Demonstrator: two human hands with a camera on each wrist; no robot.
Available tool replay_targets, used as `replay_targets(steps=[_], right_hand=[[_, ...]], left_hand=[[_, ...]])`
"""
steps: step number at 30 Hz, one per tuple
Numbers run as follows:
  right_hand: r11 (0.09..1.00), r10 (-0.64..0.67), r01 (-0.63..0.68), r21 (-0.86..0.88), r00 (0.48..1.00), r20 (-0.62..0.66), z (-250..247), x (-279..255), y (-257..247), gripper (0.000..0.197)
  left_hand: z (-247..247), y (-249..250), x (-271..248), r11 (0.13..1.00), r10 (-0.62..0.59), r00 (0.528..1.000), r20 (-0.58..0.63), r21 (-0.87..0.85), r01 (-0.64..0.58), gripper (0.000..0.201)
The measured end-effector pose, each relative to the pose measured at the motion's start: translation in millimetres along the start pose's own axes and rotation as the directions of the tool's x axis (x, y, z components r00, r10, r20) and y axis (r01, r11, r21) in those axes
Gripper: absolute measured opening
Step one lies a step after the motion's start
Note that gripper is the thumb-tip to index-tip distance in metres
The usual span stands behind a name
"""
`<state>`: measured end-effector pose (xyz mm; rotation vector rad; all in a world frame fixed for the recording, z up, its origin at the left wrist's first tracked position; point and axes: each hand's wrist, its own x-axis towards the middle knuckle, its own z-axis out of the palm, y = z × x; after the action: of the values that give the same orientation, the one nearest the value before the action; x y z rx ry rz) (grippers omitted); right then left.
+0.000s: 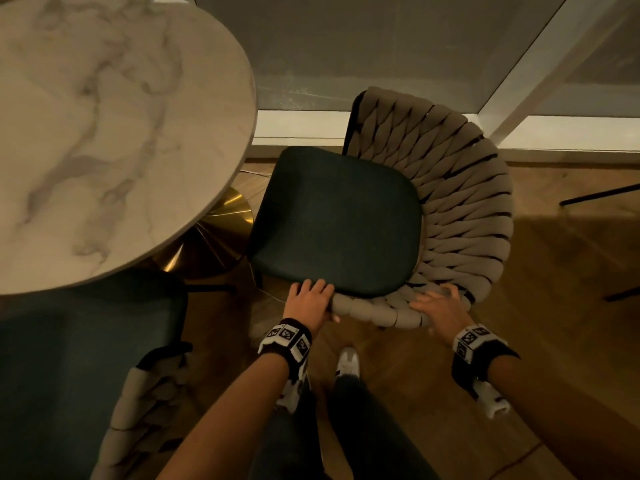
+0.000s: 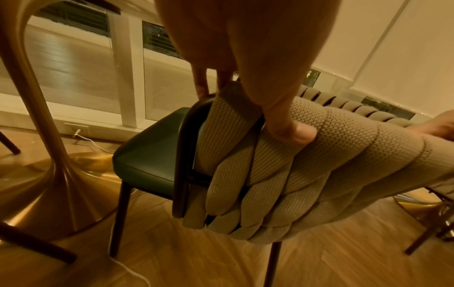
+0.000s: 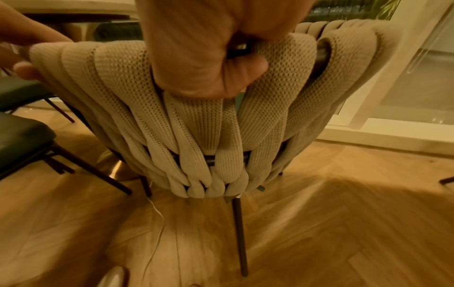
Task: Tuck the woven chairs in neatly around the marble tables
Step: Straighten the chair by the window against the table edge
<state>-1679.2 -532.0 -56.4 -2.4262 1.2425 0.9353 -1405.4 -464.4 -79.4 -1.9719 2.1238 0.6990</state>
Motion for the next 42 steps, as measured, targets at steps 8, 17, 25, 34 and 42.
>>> replay_targets(steps=[8, 17, 25, 34, 42], right_hand=[[0.995, 0.093, -0.093, -0.033, 0.996, 0.013, -40.1, 20.1, 49.9, 0.047], [0.877, 0.320, -0.132, 0.462, 0.878, -0.356, 3.9, 20.6, -9.6, 0.050], [0.885, 0.326, -0.068, 0.461, 0.797, -0.508, -0.7, 48.5, 4.0, 0.050], [0.910, 0.253, -0.054, 0.412, 0.859, -0.445, -45.6, 91.5, 0.6, 0.042], [0.921, 0.119, 0.009, 0.388, 0.945, -0.303, -72.4, 100.1, -7.0, 0.046]], left_hand=[[-8.8, 44.2, 29.0, 0.998, -0.050, 0.999, -0.002, -0.022, 0.050, 0.067], [-12.6, 28.7, 32.6, 0.998, -0.005, 0.981, 0.192, -0.053, 0.015, 0.046], [-16.2, 29.9, 50.1, 0.995, -0.032, 0.989, 0.147, -0.084, 0.045, 0.045], [-38.0, 2.4, 76.2, 0.986, -0.152, 0.981, 0.117, -0.048, 0.159, 0.048], [-43.9, -14.0, 76.4, 0.977, -0.197, 0.980, 0.028, -0.081, 0.199, 0.053]])
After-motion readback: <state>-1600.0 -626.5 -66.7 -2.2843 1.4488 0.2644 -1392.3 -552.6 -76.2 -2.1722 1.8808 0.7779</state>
